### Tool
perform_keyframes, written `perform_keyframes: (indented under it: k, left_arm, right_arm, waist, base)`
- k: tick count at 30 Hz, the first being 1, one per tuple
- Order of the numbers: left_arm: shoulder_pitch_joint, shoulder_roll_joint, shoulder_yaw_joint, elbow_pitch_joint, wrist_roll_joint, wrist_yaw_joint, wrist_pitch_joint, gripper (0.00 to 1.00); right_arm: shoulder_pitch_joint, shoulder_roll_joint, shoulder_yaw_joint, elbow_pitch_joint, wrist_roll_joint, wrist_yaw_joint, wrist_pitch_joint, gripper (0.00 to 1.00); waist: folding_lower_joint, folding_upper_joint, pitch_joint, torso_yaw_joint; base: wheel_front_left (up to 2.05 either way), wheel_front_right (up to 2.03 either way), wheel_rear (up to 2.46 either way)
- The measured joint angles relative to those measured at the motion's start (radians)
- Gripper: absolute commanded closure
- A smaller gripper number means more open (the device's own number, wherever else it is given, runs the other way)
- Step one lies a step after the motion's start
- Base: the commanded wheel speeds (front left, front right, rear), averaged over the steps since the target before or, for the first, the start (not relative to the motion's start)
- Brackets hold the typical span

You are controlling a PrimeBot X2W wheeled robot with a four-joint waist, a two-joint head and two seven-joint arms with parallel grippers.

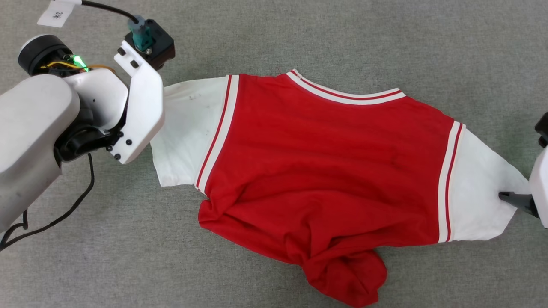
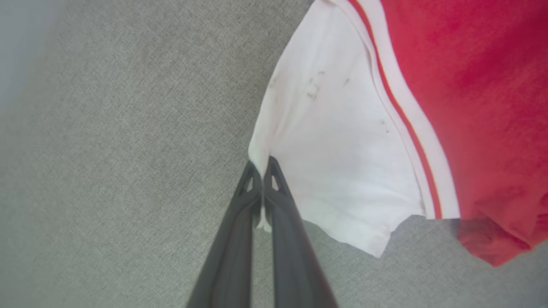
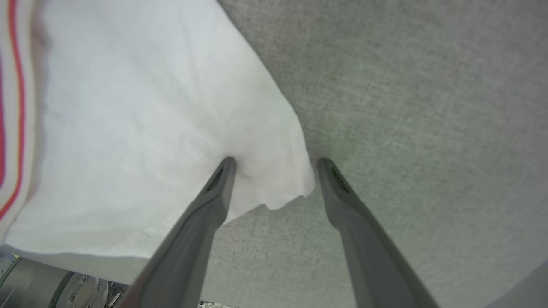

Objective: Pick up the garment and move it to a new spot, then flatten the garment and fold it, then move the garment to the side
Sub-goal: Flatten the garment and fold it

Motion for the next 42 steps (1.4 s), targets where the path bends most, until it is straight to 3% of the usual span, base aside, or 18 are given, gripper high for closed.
perform_keyframes:
  k: [5,6,7,8,9,16,23,28,36,42]
  left_arm:
    - [-0.008,-0.002,-0.012,0.010,-0.006,0.000,-0.005,1.00]
    - [-0.008,-0.001,-0.015,0.012,-0.008,0.000,-0.006,1.00]
    - [-0.008,-0.002,-0.017,0.015,-0.009,0.000,-0.007,1.00]
    - [-0.007,-0.002,-0.019,0.018,-0.011,0.000,-0.010,1.00]
    - [-0.007,-0.001,-0.021,0.024,-0.016,0.000,-0.014,1.00]
    - [0.018,-0.018,-0.028,0.062,-0.018,0.000,-0.086,1.00]
    - [0.032,-0.003,-0.027,0.031,-0.024,0.000,-0.172,1.00]
    - [0.026,0.023,-0.007,-0.008,-0.004,0.000,-0.249,1.00]
    - [-0.044,0.019,0.058,-0.065,0.023,0.020,-0.333,1.00]
    - [-0.159,-0.030,0.112,-0.016,0.075,0.031,-0.393,1.00]
  right_arm:
    - [-0.033,0.040,0.050,0.070,-0.009,0.000,-0.043,0.00]
    - [-0.038,0.045,0.057,0.084,-0.009,0.000,-0.056,0.22]
    - [-0.046,0.046,0.071,0.092,-0.010,0.000,-0.072,0.22]
    - [-0.051,0.046,0.082,0.100,-0.012,0.000,-0.090,0.93]
    - [-0.057,0.048,0.089,0.111,-0.009,0.000,-0.105,1.00]
    - [-0.095,0.038,0.120,0.123,0.007,0.000,-0.280,1.00]
    - [-0.091,-0.070,0.100,0.007,0.032,0.000,-0.426,1.00]
    - [-0.078,-0.108,0.045,-0.066,0.026,0.000,-0.498,1.00]
    - [-0.116,-0.106,-0.053,-0.165,-0.043,0.000,-0.542,1.00]
    - [-0.281,-0.067,-0.088,-0.181,-0.137,0.001,-0.529,1.00]
  waist:
    - [-0.0001,0.0000,0.008,-0.003]
    - [-0.0002,0.0000,0.008,-0.005]
    - [-0.0002,0.0000,0.006,-0.006]
    - [-0.0002,0.0000,0.004,-0.007]
    - [-0.0002,0.0000,-0.001,-0.009]
    - [-0.0001,0.0000,-0.066,-0.016]
    - [-0.0001,0.0000,-0.160,-0.009]
    - [-0.0001,0.0000,-0.218,0.001]
    - [-0.0002,0.0000,-0.266,0.018]
    - [-0.0001,0.0000,-0.231,0.025]
  base:
    - [0.00,0.00,0.00]
    - [0.00,0.00,0.00]
    - [0.00,0.00,0.00]
    - [0.00,0.00,0.00]
    - [0.00,0.00,0.00]
    - [0.00,0.00,0.00]
    - [0.00,0.00,0.00]
    - [0.00,0.00,0.00]
    - [0.00,0.00,0.00]
    - [0.00,0.00,0.00]
